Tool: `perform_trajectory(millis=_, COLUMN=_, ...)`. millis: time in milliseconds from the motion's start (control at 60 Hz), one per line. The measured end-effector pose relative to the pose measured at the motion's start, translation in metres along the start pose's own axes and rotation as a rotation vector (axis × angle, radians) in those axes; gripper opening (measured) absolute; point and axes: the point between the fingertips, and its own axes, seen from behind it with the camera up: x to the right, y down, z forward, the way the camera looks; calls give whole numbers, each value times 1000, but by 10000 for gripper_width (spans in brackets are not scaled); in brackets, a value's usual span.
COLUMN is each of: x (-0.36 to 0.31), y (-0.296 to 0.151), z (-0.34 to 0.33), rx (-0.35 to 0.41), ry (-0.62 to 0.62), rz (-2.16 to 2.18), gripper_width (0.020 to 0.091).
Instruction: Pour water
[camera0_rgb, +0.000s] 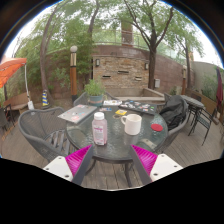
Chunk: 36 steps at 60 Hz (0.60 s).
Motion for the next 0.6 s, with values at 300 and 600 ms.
perform_trajectory(millis=300, x=-51, y=-10, z=171, rx=140, ry=-10, rz=20, gripper_width=837)
perform_trajectory(millis=600, x=-57, y=-29, z=243, rx=228, ry=40, rz=12, gripper_width=525)
